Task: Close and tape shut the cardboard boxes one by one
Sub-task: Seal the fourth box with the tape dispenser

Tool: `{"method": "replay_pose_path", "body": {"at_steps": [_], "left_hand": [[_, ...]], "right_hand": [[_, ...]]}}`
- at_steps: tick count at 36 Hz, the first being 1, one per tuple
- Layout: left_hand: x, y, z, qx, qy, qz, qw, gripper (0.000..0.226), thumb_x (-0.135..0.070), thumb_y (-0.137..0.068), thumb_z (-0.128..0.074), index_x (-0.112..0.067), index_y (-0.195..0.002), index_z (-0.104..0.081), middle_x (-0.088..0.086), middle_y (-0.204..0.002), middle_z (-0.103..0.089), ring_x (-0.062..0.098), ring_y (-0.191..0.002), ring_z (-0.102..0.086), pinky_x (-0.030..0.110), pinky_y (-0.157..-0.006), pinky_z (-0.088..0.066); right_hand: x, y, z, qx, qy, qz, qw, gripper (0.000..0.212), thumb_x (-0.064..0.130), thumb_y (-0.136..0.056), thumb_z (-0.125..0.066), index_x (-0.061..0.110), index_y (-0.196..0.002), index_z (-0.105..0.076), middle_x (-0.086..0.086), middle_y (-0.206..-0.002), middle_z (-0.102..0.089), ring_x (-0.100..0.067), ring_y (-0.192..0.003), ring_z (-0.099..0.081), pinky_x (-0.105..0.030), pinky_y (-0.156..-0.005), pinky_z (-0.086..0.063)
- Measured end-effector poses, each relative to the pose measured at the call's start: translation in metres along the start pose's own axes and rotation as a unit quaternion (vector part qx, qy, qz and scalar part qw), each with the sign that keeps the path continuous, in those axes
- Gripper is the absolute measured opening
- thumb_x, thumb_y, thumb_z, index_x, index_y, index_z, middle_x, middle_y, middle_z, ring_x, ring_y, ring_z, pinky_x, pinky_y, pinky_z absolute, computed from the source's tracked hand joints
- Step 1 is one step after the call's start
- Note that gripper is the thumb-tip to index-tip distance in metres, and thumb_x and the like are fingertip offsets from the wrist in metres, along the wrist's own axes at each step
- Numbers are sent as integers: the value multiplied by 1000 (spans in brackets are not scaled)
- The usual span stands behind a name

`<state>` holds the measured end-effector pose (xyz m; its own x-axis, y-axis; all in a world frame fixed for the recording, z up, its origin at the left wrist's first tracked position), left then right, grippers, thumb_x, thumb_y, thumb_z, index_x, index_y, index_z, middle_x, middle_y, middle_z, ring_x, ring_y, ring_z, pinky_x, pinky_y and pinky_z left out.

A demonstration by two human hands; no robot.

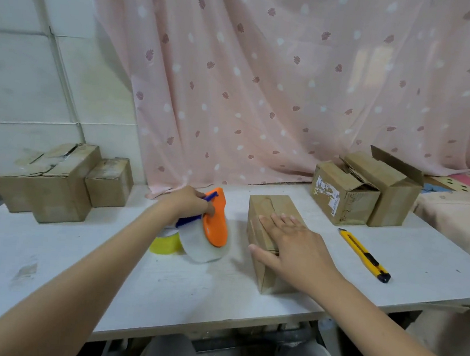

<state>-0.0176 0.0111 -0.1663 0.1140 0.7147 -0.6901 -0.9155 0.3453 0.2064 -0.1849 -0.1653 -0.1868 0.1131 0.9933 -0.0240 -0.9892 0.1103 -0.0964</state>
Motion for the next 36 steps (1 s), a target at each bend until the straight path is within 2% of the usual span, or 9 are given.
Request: {"method": "replay_pose_path", "body": {"at_steps": [5, 10, 15, 18, 20, 27, 32, 34, 36], "left_hand": [[10, -10, -13, -29, 59, 15, 998, 29, -27, -72, -71, -2, -86, -67, 11, -78, -61, 25, -65, -56, 31, -62, -47], [10, -5, -10, -71, -144, 14, 987, 23, -18, -90, -54, -12, -71, -43, 4, -71, -45, 17, -60, -41, 28, -53, -28], [2, -8, -16, -87, -249, -26, 964, 25, -4, -89, -47, -13, -70, -34, 4, -73, -41, 22, -68, -42, 28, -53, -27], [-4, -4, -26, -65, -269, -34, 960, 16, -4, -91, -46, -11, -78, -40, 13, -97, -57, 35, -95, -59, 37, -75, -47], [-8, -2, -32, -60, -280, -40, 957, 6, -5, -92, -46, -6, -96, -51, 20, -117, -58, 36, -112, -59, 39, -90, -47], [-6, -6, -49, -73, -333, -48, 939, 19, -1, -94, -44, -5, -111, -52, 16, -120, -57, 33, -108, -60, 29, -73, -36], [-5, -14, -55, -131, -347, -86, 925, 19, 0, -92, -45, -6, -107, -55, 9, -92, -47, 32, -101, -54, 29, -77, -35], [-14, -13, -55, -192, -286, -165, 924, 32, -3, -91, -46, -8, -120, -61, 12, -108, -53, 34, -111, -49, 30, -89, -36], [-26, -4, -59, -171, -79, -229, 955, 38, -2, -92, -47, -16, -121, -66, 8, -118, -62, 29, -109, -55, 30, -93, -41]], "right_hand": [[-1, 0, -1, -2, -8, -1, 1000, 103, 80, -70, 7, 33, -160, -12, 1, -167, -15, -17, -154, -11, -28, -121, -13], [-1, 0, 0, 0, -13, -3, 1000, 109, 80, -63, 12, 35, -160, -12, 2, -167, -15, -16, -154, -11, -28, -121, -14], [-2, -2, -3, -2, -11, -3, 1000, 106, 79, -66, 10, 35, -159, -12, 2, -167, -16, -17, -154, -13, -28, -121, -15], [-4, -3, -2, -3, -15, -7, 1000, 105, 78, -66, 11, 35, -159, -13, 2, -166, -17, -17, -154, -13, -29, -120, -19], [-5, -2, -1, -2, -15, -11, 1000, 105, 76, -66, 11, 35, -159, -13, 3, -167, -17, -17, -154, -13, -29, -119, -21], [-11, 1, 0, -11, -21, -14, 1000, 89, 74, -79, -3, 36, -159, -16, 5, -166, -18, -15, -153, -13, -30, -117, -25], [-11, 2, 2, -2, -26, -21, 999, 98, 72, -69, 4, 37, -159, -15, 6, -166, -17, -16, -154, -12, -30, -117, -25], [-11, 2, 2, 0, -26, -22, 999, 94, 71, -73, 1, 37, -159, -15, 5, -166, -17, -16, -154, -12, -31, -118, -25], [-11, 3, 3, 2, -25, -21, 999, 91, 72, -76, -1, 37, -159, -15, 5, -167, -16, -16, -154, -12, -31, -118, -24]]}}
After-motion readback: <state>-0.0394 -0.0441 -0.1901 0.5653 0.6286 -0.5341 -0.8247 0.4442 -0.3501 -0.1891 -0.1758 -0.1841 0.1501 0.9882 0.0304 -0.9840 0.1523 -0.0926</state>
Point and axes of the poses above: each hand's wrist, its own y-axis away from the middle knuckle, its own z-axis out of the back of the hand, x = y × z, the point moved 4 cm from there along -y, towards the middle knuckle
